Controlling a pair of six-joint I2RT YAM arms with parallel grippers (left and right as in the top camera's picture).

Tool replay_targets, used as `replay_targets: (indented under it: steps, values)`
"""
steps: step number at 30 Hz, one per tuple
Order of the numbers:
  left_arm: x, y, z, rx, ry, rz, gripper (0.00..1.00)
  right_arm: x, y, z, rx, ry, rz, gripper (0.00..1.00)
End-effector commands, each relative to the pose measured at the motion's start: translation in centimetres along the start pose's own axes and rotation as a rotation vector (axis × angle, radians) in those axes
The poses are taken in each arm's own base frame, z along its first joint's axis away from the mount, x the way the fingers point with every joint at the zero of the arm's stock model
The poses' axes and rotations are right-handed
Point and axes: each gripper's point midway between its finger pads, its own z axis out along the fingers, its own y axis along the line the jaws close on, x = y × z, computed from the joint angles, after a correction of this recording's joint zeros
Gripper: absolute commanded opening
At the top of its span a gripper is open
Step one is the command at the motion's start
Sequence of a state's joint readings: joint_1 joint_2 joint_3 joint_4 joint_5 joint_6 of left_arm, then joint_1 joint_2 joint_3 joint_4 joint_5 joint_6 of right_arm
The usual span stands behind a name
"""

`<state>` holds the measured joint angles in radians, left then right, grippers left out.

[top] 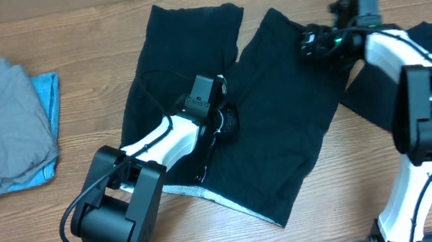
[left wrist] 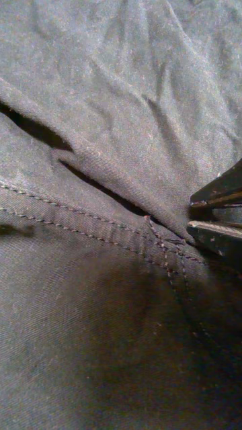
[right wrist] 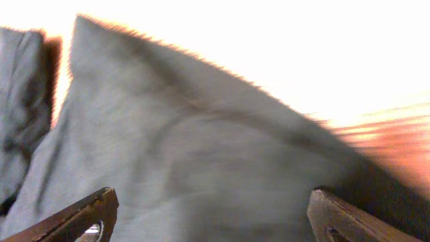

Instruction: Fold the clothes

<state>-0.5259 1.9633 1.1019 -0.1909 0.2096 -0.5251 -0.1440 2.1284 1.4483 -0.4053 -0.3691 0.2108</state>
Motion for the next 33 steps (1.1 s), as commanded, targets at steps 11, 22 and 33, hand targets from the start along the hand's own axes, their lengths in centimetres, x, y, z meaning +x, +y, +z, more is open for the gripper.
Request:
replay_targets:
  steps: [11,22,33]
  values:
    - [3.6,3.1,2.2,-0.092,0.103,-0.02,0.14,3.3,-8.4,-7.0,0.164,0.145,0.267,0.96]
    - [4.2,3.4,2.1,-0.101,0.127,-0.021,0.18,5.6,-15.0,-9.9,0.557,0.177,0.326,0.98]
    - [3.7,3.0,2.2,-0.085,0.111,0.005,0.14,5.7,-28.4,-18.3,0.719,-0.003,0.666,0.99]
